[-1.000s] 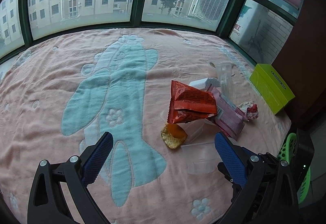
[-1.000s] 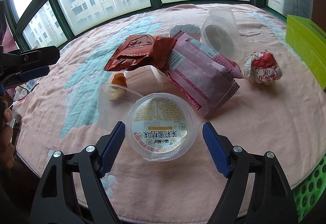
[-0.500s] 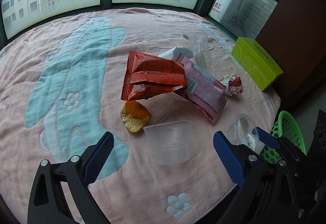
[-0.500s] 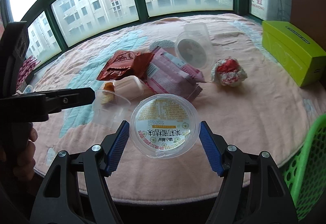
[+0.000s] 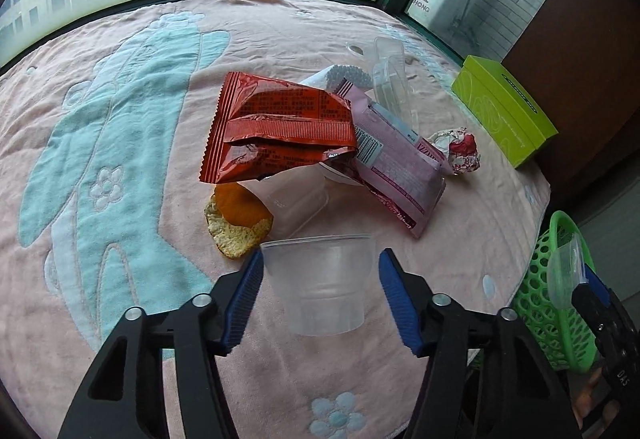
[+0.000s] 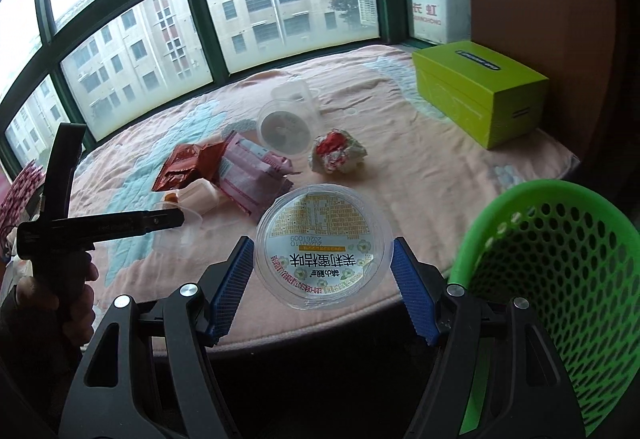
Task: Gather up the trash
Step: 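Grasp the tub with the right gripper while the left gripper grasps the clear cup, then drop the tub into the green basket while the left gripper drops the cup in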
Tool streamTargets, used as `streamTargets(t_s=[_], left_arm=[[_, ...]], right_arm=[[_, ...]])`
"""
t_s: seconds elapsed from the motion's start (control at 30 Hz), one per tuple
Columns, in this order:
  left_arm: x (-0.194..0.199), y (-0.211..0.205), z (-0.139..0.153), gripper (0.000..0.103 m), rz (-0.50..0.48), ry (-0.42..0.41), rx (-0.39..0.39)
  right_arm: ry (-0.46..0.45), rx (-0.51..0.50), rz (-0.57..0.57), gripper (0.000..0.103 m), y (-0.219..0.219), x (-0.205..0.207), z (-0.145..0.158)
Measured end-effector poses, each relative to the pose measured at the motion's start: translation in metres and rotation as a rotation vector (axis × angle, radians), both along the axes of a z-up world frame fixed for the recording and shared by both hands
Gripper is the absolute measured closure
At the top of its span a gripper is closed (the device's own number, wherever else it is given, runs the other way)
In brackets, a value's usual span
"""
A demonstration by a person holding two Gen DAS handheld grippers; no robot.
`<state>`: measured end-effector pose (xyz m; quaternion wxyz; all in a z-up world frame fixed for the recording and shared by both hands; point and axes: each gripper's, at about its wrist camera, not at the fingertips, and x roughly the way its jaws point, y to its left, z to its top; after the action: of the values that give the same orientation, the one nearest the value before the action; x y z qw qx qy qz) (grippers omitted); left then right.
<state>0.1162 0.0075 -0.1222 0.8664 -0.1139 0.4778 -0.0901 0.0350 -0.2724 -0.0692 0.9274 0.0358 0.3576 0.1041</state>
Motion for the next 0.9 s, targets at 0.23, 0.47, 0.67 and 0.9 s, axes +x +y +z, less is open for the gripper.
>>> streamTargets(t_s=[0.23,0.47,0.67,0.9], left_arm=[[-0.016,-0.003,0.020,0.049,0.000,-0.049,-0.014],[-0.027,-0.038,0.063,0.049,-0.094,-0.138,-0.052],[-0.026,-0.085,0.091,0.049,-0.195,-0.191,-0.071],[-0.030,-0.143,0.110,0.049,-0.316,-0.228,-0.083]], right_arm=[[-0.015,0.003,-0.122,0.034,-0.041,-0.021,0.007],[-0.004,-0.023,-0.229,0.033,-0.074,-0.039,0.003],[0.023,-0.040,-0.290,0.033,-0.095,-0.051,-0.003],[0.048,-0.026,-0.353,0.033,-0.118,-0.060,-0.009]])
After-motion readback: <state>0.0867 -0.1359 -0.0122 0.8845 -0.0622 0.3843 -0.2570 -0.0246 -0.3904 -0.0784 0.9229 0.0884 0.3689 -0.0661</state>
